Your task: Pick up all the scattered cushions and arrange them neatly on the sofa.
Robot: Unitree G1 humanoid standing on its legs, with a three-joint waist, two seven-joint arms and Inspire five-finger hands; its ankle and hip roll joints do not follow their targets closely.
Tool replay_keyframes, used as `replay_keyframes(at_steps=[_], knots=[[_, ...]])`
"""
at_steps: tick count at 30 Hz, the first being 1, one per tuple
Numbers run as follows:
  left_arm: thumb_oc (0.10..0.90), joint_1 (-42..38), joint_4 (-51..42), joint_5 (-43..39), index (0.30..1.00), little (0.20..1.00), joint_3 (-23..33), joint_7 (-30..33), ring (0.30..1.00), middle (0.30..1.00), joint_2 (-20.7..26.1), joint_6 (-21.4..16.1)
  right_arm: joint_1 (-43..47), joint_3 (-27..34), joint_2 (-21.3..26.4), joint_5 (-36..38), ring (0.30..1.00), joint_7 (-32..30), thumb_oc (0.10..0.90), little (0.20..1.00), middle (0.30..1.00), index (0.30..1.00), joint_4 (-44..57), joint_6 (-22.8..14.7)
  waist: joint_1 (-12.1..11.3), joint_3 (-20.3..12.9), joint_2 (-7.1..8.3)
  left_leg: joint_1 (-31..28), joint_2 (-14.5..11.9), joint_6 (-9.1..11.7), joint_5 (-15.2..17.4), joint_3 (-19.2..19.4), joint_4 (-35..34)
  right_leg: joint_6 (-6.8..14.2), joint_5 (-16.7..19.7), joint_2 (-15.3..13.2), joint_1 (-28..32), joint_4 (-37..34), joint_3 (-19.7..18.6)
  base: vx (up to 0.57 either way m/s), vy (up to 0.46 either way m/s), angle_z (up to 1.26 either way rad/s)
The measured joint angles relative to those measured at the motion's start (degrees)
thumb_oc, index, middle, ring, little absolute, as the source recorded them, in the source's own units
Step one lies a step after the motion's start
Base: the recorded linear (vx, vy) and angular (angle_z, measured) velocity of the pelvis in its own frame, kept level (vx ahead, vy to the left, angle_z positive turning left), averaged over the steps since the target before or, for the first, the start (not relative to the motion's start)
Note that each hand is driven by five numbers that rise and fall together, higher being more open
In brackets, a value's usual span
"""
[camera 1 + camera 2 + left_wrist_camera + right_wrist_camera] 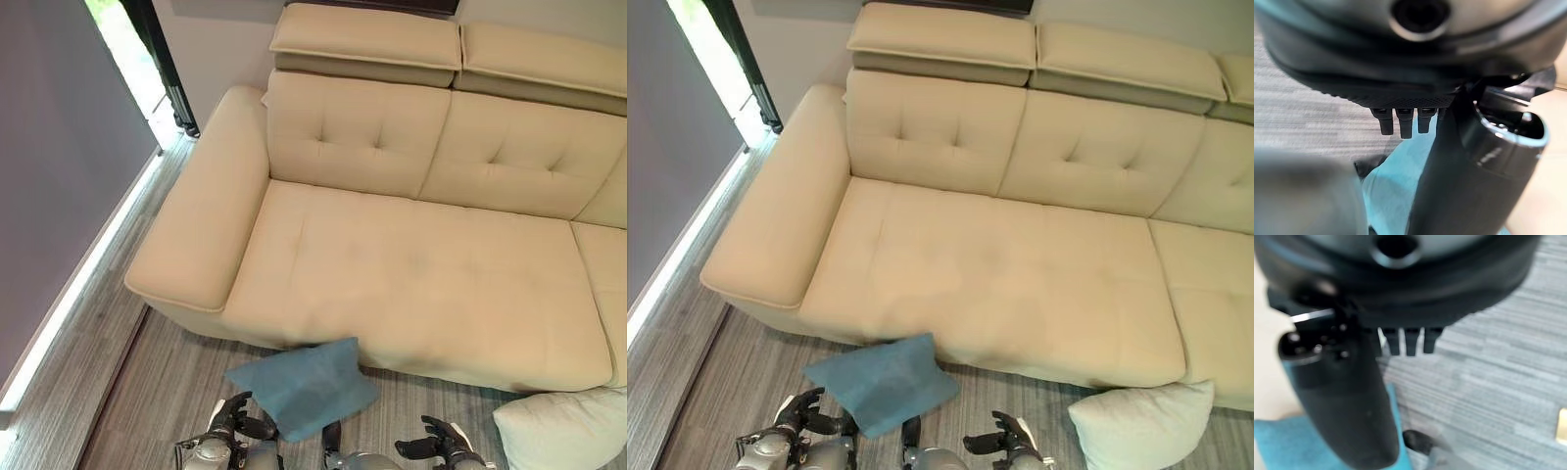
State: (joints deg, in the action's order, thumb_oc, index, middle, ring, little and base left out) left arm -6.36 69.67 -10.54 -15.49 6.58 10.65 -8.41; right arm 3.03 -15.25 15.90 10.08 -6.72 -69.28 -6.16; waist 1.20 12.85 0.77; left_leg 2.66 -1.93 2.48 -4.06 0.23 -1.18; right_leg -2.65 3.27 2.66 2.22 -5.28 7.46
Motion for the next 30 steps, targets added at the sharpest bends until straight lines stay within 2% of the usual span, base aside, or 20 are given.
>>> replay_keyframes(at_steps=[2,3,7,12,15,16,18,20,21,22,23,24,25,26,27,28,29,30], knots=[[0.800,-0.1,0.0,0.0,0.900,0.900,0.0,0.2,0.900,0.900,0.1,0.0,-0.2,0.0,-0.3,0.0,0.900,0.0,0.800,0.900,0.900,0.900,0.0,0.0,0.0,0.0,0.09,-0.3,0.6,-0.4,-0.6,0.1,-0.6,0.7,-0.3,-0.6,0.0,0.0,-0.1,0.04,0.099,0.05],[0.800,0.4,0.0,0.0,0.900,0.900,0.0,0.3,0.900,0.900,0.6,0.0,-0.4,0.0,-1.2,-0.1,0.900,0.1,0.800,0.900,0.900,0.900,0.1,0.0,-0.2,-0.1,0.04,-1.8,1.7,-1.4,-1.3,0.1,-2.9,2.0,-1.1,-1.6,0.1,0.8,-0.4,0.00,0.109,0.07],[0.800,1.6,0.0,0.0,0.900,0.900,0.0,0.4,0.900,0.900,2.0,0.0,0.2,-0.1,-1.9,-0.1,0.900,0.1,0.800,0.900,0.900,0.900,0.2,-0.1,-0.5,-0.3,0.31,-2.3,2.9,-1.6,-1.3,0.3,-3.8,3.0,-1.8,-2.9,-0.4,1.9,-0.7,-0.05,0.091,0.00],[0.800,1.3,0.0,-0.1,0.900,0.900,0.0,0.5,0.900,0.900,4.2,0.0,3.4,-1.6,-1.8,-0.3,0.900,0.0,0.800,0.900,0.900,0.900,0.4,-0.4,-1.9,0.0,1.45,-0.2,2.7,-2.5,-0.9,3.0,-2.6,4.3,-2.2,-3.1,-4.8,5.7,-3.6,-0.14,0.016,-0.28],[0.800,-0.8,0.1,-0.1,0.900,0.900,0.0,0.5,0.900,0.900,4.8,0.0,4.6,-1.8,-1.9,-0.4,0.900,0.1,0.800,0.900,0.900,0.900,0.5,-0.4,-2.0,0.6,2.38,1.7,2.3,-2.9,-1.1,2.5,-1.3,5.5,-3.3,-2.9,-7.0,8.7,-6.0,-0.11,-0.050,0.06],[0.800,-1.1,-0.1,-0.1,0.900,0.900,0.0,0.5,0.900,0.900,4.9,-0.1,4.4,-1.8,-2.0,-0.4,0.900,0.1,0.800,0.900,0.900,0.900,0.5,-0.4,-2.0,0.6,2.57,1.5,2.1,-3.5,-0.8,2.3,-1.3,6.1,-4.7,-2.8,-7.3,10.2,-7.1,-0.06,-0.091,0.15],[0.800,-1.1,0.0,-0.1,0.900,0.900,0.3,0.5,0.900,0.900,4.8,-0.3,4.5,-1.8,-2.1,-0.4,0.900,0.1,0.800,0.900,0.900,0.900,0.5,-0.5,-2.7,0.8,2.62,1.5,1.6,-4.4,-0.9,2.3,-1.9,5.8,-6.6,-2.6,-8.1,13.0,-7.1,-0.08,-0.152,0.08],[0.800,-0.6,-0.1,-0.1,0.900,0.900,0.6,0.5,0.900,0.900,4.7,-0.5,4.4,-2.0,-2.1,-0.4,0.900,0.1,0.800,0.900,0.900,0.900,0.5,-0.5,-3.7,0.8,2.40,1.7,0.9,-4.2,-1.4,2.5,-2.9,6.0,-9.9,-2.3,-10.0,18.3,-7.1,-0.08,-0.197,0.20],[0.800,0.0,-0.4,-0.5,0.900,0.900,0.6,0.5,0.900,0.900,5.0,-0.5,3.6,-2.5,-2.6,-0.3,0.900,0.2,0.800,0.900,0.900,0.900,0.5,-0.5,-4.2,0.0,3.01,2.6,0.8,-3.1,-1.9,1.1,-3.0,4.4,-10.5,-2.2,-9.6,16.6,-8.0,-0.16,-0.293,0.46],[0.800,-0.1,-0.5,-0.7,0.900,0.900,0.9,0.6,0.900,0.900,5.0,-0.5,3.4,-2.7,-3.0,-0.3,0.900,0.1,0.800,0.900,0.900,0.900,0.4,-0.4,-4.4,-0.1,2.77,3.8,0.2,-2.1,-2.7,0.0,-3.0,2.8,-9.0,-1.2,-9.2,13.7,-7.5,-0.13,-0.225,0.47],[0.800,0.2,-0.4,-0.7,0.900,0.900,1.0,0.7,0.900,0.900,5.0,-0.4,3.3,-2.9,-3.1,-0.4,0.900,0.2,0.800,0.900,0.900,0.900,0.4,-0.4,-4.7,-0.1,2.78,4.2,-0.2,-2.1,-2.8,-0.5,-3.0,2.2,-8.2,-0.8,-8.8,12.5,-7.0,-0.19,-0.254,0.52],[0.800,1.1,0.1,-0.8,0.900,0.900,0.6,0.7,0.900,0.900,4.7,-0.2,3.1,-3.4,-3.0,-0.3,0.900,0.1,0.800,0.900,0.900,0.900,0.6,-0.4,-4.7,-0.1,2.09,6.1,-0.9,-0.8,-4.5,-2.0,-1.3,1.7,-7.3,0.2,-8.6,11.9,-5.9,-0.14,-0.138,0.52],[0.800,1.3,-0.1,-1.0,0.900,0.900,0.6,0.7,0.900,0.900,4.4,-0.3,3.2,-3.5,-2.9,-0.3,0.900,0.1,0.800,0.900,0.900,0.900,0.5,-0.4,-4.8,-0.2,1.87,6.7,-1.0,-0.2,-4.8,-3.1,-1.1,1.3,-7.2,0.5,-8.6,11.7,-4.9,-0.19,-0.170,0.87],[0.800,1.0,-0.6,-1.6,0.900,0.900,0.5,0.7,0.900,0.900,4.3,-0.6,3.1,-3.5,-2.7,-0.2,0.900,0.0,0.800,0.900,0.900,0.900,0.4,-0.4,-4.6,0.2,1.21,8.0,-1.1,1.7,-6.1,-5.0,-0.6,0.9,-7.0,0.8,-8.6,11.4,-2.6,-0.10,-0.073,0.87],[0.800,0.5,-0.7,-1.7,0.900,0.900,0.5,0.7,0.900,0.900,4.2,-0.6,3.2,-3.4,-2.6,-0.2,0.900,0.0,0.800,0.900,0.900,0.900,0.4,-0.4,-4.4,0.2,1.21,8.8,-1.1,2.9,-7.4,-5.5,-0.5,0.2,-6.7,0.7,-8.2,10.7,-1.1,-0.14,-0.057,0.99],[0.800,-0.2,-0.6,-1.7,0.900,0.900,0.5,0.6,0.900,0.900,4.1,-0.7,3.5,-3.5,-2.4,-0.1,0.900,0.0,0.800,0.900,0.900,0.900,0.3,-0.4,-4.6,0.3,1.39,9.4,-1.1,3.8,-8.8,-4.9,0.0,-1.1,-6.1,0.4,-7.5,9.7,0.8,-0.12,-0.025,0.61],[0.800,0.0,-0.5,-1.9,0.900,0.900,0.5,0.7,0.900,0.900,4.0,-0.7,3.7,-3.4,-2.2,0.0,0.900,-0.1,0.800,0.900,0.900,0.900,0.4,-0.4,-4.9,0.4,1.42,9.6,-1.2,3.5,-8.5,-3.1,0.8,-2.1,-5.6,0.4,-7.1,9.2,1.8,-0.15,-0.029,0.67],[0.800,-0.5,-0.4,-1.8,0.900,0.900,0.5,0.8,0.900,0.900,3.9,-0.6,3.6,-3.4,-1.7,0.0,0.900,-0.5,0.800,0.900,0.900,0.900,1.1,-1.0,-3.9,0.6,1.94,9.9,-1.0,1.8,-5.7,1.8,2.9,-3.2,-5.0,-0.7,-6.0,7.5,4.1,-0.07,-0.005,0.72]])
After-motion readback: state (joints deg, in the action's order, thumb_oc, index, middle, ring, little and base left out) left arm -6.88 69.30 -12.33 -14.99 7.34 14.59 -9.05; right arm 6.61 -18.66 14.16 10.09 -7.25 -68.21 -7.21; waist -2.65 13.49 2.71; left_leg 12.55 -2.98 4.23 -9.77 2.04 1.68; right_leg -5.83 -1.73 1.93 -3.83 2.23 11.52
